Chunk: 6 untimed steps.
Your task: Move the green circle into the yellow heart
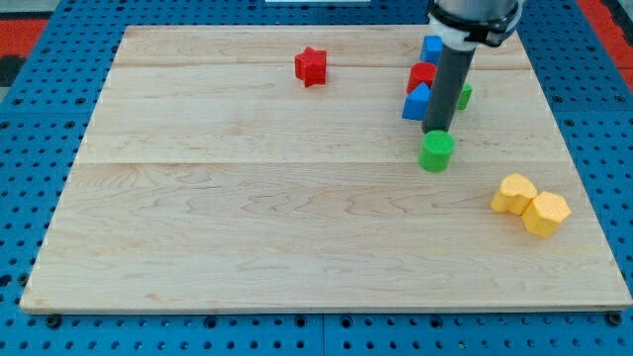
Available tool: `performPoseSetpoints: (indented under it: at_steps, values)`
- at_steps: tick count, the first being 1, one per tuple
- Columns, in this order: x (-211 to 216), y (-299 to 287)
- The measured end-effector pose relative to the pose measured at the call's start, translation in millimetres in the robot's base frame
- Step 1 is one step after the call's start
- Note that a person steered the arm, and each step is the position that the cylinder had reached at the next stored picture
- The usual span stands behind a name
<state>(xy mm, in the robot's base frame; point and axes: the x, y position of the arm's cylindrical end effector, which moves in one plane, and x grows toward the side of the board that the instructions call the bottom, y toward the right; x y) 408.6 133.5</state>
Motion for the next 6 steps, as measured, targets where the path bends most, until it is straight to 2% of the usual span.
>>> performPoseSetpoints:
  at_steps: [2,3,4,5,6]
  values:
    - [94.6,7.6]
    - [123.2,10.8]
    - [118.2,-5.5]
    - [110.4,-49.0]
    - [169.7,-64.3]
